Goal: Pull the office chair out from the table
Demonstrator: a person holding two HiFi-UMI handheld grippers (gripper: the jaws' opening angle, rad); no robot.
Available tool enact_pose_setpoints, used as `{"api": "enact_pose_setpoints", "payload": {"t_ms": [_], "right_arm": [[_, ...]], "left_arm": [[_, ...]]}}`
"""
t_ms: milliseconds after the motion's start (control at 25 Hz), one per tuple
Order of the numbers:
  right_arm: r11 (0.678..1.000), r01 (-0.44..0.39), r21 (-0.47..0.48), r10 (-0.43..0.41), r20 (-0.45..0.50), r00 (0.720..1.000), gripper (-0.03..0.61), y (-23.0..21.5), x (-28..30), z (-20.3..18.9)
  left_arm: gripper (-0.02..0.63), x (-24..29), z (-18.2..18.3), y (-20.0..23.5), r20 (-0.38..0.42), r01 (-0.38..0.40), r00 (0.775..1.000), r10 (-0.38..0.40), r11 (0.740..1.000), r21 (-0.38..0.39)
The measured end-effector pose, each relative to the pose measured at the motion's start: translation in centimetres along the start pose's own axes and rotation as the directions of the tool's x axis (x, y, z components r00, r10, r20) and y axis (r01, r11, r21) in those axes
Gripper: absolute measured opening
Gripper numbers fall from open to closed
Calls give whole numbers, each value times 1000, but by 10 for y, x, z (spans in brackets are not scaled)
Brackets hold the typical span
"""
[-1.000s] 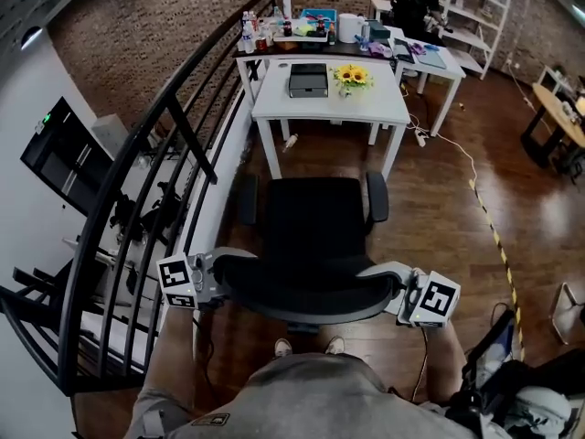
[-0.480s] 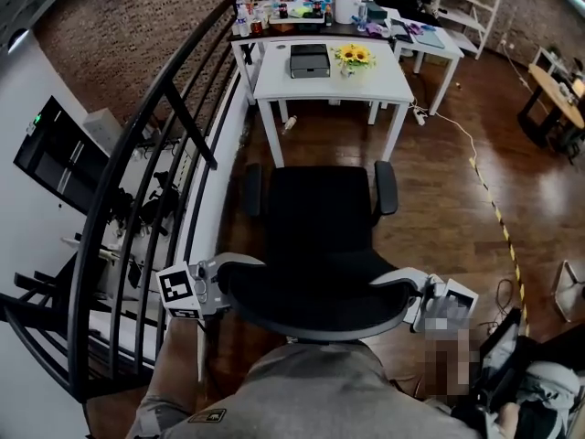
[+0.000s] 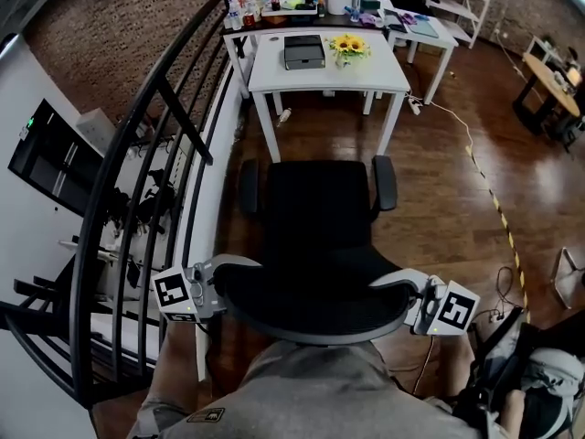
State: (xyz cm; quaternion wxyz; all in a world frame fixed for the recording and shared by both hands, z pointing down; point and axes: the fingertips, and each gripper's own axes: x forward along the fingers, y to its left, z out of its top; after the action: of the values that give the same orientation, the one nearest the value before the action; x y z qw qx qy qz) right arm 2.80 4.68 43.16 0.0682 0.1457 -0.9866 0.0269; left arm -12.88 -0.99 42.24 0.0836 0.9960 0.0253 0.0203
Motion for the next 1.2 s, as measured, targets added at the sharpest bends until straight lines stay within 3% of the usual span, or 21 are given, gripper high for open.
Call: {"api": "enact_pose_setpoints", "payload": {"t_ms": [440, 600, 760, 1000, 1200], "right_arm": [[1000, 16, -3, -16, 3, 1000, 101, -3, 2, 2], [994, 105, -18, -105, 19, 994, 160, -11, 3, 3], [962, 274, -5, -273, 43, 961, 270, -21, -13, 6], [885, 466, -1, -465, 54, 884, 281, -25, -45, 4], [864, 503, 13, -502, 64, 862, 281, -20, -61, 1]], "left_arm": [[158, -2, 0, 1, 1, -3, 1000, 3, 1000, 5], [214, -8, 4, 2, 52, -57, 997, 56, 998, 10], [296, -22, 7, 2, 109, -122, 987, 118, 992, 26], [313, -45, 0, 12, 157, -227, 962, 222, 974, 16], [313, -53, -8, 3, 181, -324, 930, 319, 946, -3]]}}
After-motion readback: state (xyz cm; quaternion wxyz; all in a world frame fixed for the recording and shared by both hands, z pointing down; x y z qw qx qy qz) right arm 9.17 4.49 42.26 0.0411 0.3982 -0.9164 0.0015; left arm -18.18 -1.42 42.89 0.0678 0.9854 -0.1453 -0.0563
